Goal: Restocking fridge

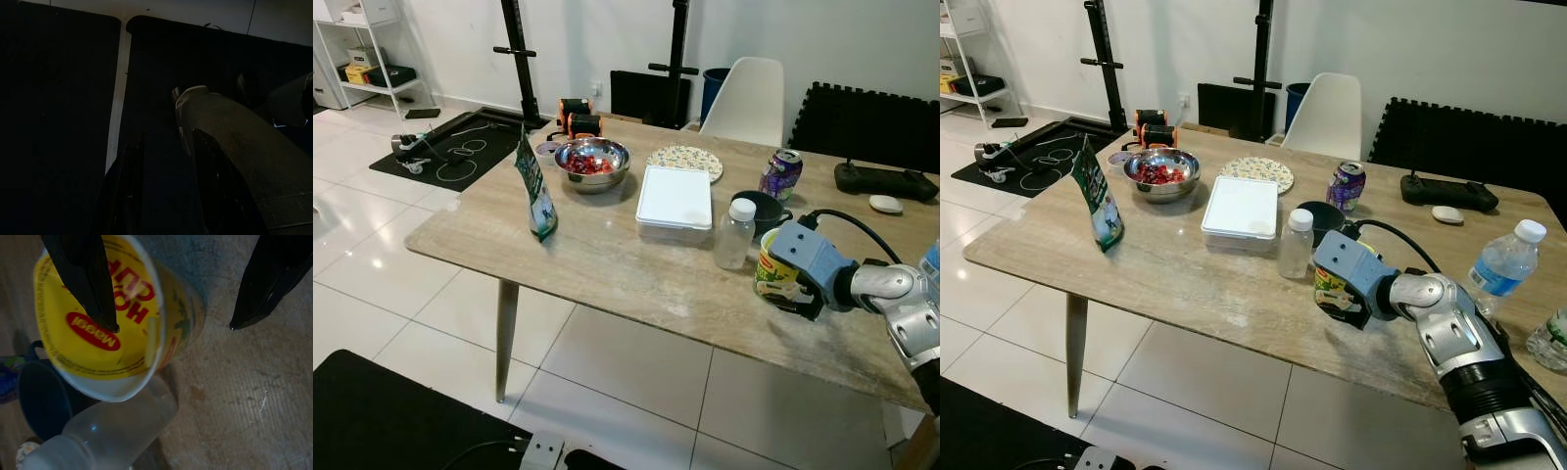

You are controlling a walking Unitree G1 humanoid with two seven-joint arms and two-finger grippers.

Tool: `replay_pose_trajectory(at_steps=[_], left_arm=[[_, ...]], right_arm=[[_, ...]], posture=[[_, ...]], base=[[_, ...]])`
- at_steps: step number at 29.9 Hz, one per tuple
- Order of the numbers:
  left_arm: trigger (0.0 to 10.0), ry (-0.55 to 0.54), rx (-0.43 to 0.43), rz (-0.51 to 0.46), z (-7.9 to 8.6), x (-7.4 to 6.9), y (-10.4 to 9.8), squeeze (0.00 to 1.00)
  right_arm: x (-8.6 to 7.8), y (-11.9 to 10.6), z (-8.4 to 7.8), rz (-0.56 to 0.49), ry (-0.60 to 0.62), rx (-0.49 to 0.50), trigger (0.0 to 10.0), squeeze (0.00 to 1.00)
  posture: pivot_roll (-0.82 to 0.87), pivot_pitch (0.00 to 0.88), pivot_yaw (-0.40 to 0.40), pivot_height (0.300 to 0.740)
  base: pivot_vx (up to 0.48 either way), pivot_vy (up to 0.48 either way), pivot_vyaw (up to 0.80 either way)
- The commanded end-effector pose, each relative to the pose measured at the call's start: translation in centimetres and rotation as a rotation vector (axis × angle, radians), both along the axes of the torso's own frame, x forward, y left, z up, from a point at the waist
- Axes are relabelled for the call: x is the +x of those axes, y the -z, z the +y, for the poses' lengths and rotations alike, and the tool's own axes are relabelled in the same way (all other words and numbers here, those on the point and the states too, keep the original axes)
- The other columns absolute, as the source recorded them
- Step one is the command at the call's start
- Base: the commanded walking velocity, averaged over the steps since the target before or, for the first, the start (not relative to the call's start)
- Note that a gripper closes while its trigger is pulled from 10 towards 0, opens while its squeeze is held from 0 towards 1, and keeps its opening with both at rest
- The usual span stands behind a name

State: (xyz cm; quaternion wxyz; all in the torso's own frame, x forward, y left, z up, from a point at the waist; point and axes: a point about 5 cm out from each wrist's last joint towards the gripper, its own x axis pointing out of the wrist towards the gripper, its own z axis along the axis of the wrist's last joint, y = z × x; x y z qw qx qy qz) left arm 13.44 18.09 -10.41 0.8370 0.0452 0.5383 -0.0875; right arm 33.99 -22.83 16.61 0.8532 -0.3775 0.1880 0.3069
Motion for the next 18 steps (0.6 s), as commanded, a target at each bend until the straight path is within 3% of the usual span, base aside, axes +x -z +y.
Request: replay_pose_trajectory(at_steps=[1, 18], left_arm=[[10.0, 0.016, -0.006, 0.065, -0.55, -1.70, 0.62, 0.00], [10.0, 0.023, -0.007, 0.060, -0.65, -1.43, 0.55, 0.00]], right_arm=[[0.14, -0.49, 0.02, -0.021, -0.009, -0.005, 0.0, 0.00], [-0.19, -0.86, 0.19, -0.021, -0.053, -0.009, 0.0, 0.00]], posture=[[-0.05, 0.000, -0.051, 0.740], [-0.05, 0.000, -0.050, 0.740]], base=[[0.000, 0.000, 0.00], [0.000, 0.000, 0.00]])
